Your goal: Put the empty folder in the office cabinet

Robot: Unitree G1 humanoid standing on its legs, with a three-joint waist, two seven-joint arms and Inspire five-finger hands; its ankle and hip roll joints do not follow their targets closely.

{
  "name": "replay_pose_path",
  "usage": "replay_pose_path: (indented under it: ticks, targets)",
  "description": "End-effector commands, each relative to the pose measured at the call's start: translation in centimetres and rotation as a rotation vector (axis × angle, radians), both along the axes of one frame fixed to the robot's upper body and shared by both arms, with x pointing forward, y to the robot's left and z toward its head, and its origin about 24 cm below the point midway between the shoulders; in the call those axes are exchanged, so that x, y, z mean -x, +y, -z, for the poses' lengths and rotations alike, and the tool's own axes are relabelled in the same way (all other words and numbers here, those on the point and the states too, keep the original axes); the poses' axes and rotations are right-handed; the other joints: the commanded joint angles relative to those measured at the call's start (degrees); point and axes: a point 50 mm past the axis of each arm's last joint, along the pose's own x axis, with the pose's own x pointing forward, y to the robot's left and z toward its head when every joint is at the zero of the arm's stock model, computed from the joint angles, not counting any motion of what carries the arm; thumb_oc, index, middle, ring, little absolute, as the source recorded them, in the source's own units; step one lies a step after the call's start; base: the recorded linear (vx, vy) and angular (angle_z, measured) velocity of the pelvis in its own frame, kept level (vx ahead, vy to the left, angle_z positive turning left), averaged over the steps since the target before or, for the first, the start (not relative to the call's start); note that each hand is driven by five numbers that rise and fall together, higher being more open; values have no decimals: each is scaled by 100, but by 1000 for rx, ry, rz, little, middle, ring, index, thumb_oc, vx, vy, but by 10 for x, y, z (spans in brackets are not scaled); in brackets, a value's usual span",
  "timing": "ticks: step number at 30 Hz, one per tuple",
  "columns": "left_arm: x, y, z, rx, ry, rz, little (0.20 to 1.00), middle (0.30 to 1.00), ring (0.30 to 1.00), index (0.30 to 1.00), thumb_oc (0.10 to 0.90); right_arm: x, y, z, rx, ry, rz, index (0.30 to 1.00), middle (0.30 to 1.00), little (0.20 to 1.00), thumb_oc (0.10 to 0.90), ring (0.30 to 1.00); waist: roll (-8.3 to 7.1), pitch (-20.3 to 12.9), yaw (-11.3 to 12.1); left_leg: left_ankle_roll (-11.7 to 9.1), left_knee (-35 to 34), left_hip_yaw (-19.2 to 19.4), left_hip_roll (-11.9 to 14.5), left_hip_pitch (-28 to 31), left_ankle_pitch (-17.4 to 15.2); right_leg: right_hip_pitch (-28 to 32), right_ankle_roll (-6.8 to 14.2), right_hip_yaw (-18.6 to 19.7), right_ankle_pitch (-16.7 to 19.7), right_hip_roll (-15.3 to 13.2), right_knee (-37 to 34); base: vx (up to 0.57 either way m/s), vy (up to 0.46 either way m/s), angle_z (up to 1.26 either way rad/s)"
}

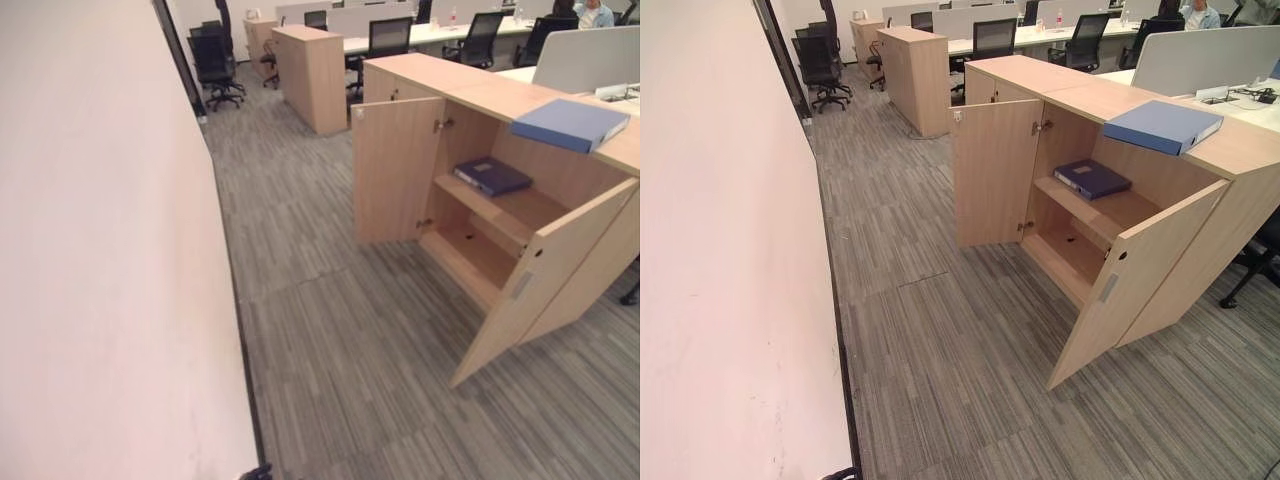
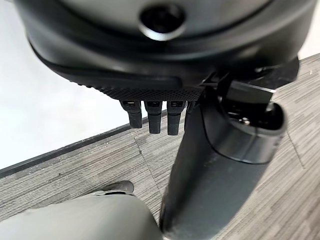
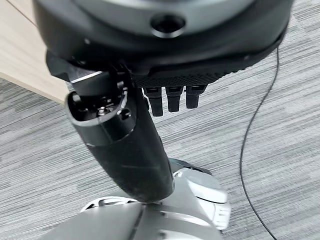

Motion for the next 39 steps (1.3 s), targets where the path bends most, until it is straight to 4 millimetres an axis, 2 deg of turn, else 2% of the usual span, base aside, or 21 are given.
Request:
replay_pose_path:
  ticks: [1,6,11,17,39]
  targets:
    - [-8,-4,0,25,-14,-34,900,900,900,900,800,-9,1,0,-17,22,-22,900,900,900,800,900,-142,229,-82,-275,-49,-98,36,313,-579,154,303,-122,662,-156,-664,6,-20,4]
    - [-10,0,-1,3,-23,-34,900,900,900,900,800,-8,-1,0,-11,27,-25,900,900,900,800,900,-166,224,-75,-283,-49,-92,44,310,-581,158,301,-125,656,-141,-664,1,-5,1]
    - [-27,1,-8,-34,-116,14,900,900,900,900,800,-12,-3,-1,1,1,-6,900,900,900,800,900,-213,245,-37,-290,-49,-94,61,306,-585,175,298,-173,648,-149,-651,-3,-11,0]
    - [-23,4,-8,-22,-114,-15,900,900,900,900,800,-12,-6,-2,5,1,-10,900,900,900,800,900,-267,263,-10,-304,-49,-71,90,360,-602,219,287,-222,603,-147,-571,6,-27,0]
    - [-7,3,0,27,8,-2,900,900,900,900,800,-16,-8,-3,-12,24,-90,900,900,900,800,900,-205,366,-90,-309,-49,-68,188,404,-562,10,214,-244,383,-150,-19,7,-5,0]
